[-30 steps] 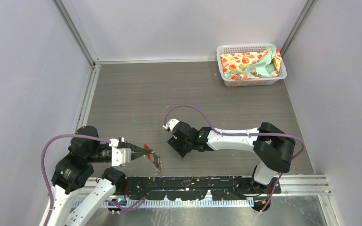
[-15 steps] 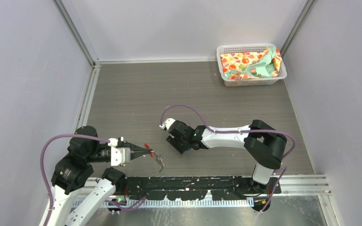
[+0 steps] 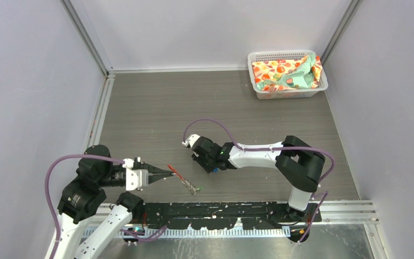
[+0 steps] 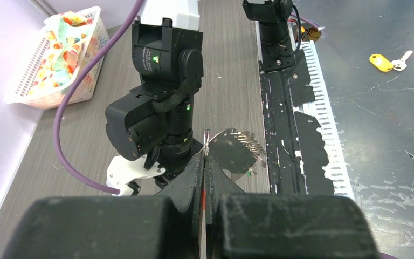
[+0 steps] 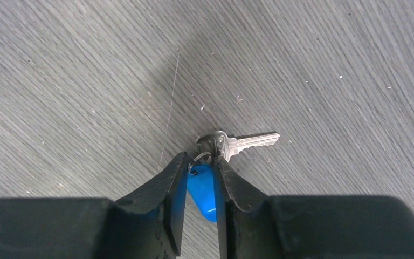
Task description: Put the keys on the keyring
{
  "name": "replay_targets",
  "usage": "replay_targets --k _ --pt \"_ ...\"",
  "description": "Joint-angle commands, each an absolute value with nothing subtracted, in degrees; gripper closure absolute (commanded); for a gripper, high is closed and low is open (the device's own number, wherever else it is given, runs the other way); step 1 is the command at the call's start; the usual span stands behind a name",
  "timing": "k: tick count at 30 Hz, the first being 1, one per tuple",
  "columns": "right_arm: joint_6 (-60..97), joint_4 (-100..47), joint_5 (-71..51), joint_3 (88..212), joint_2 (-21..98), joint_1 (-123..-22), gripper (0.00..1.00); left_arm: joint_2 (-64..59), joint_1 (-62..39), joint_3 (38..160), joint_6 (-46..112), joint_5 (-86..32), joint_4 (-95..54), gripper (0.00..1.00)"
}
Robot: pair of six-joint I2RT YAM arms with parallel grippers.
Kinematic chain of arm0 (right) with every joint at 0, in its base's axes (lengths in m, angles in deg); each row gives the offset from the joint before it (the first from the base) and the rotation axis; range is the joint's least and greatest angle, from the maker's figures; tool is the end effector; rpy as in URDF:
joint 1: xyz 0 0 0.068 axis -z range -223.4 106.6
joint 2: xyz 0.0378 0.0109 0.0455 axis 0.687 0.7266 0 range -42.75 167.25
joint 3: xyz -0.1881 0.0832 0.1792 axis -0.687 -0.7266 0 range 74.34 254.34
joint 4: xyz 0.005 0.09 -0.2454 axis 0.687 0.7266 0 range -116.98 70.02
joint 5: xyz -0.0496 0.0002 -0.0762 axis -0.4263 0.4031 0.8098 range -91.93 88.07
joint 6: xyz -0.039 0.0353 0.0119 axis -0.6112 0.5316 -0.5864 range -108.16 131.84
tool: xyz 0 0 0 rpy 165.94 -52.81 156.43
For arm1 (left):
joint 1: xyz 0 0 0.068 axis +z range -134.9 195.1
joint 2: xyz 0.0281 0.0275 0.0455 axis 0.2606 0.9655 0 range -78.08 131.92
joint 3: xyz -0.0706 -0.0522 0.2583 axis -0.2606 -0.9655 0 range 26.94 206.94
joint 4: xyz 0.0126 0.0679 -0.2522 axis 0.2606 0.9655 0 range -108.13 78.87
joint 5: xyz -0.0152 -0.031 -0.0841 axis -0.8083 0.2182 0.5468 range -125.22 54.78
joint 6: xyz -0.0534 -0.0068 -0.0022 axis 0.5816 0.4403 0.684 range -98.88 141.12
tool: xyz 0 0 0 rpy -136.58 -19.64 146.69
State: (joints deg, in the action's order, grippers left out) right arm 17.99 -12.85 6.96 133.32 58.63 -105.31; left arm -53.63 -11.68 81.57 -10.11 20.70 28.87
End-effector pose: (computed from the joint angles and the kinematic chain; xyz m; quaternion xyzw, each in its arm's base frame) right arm 0.1713 0.3094 0.1602 -0.4268 0.8544 0.0992 0.2794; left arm 0.0325 -0.0493 0.3706 0.5883 0.4847 -0.3558 0.5407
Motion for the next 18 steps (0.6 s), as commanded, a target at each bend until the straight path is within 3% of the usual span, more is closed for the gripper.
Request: replay_targets --k 1,18 --pt "18.3 -14.5 6.3 135.4 58.6 -104.6 0.73 -54.1 -11.9 83.7 -8.8 21.5 27.1 1.0" --pt "19.4 -16.2 0.9 132.8 54.5 -102.3 0.99 -53.6 -11.8 84.1 -7.9 21.7 26.9 1.0"
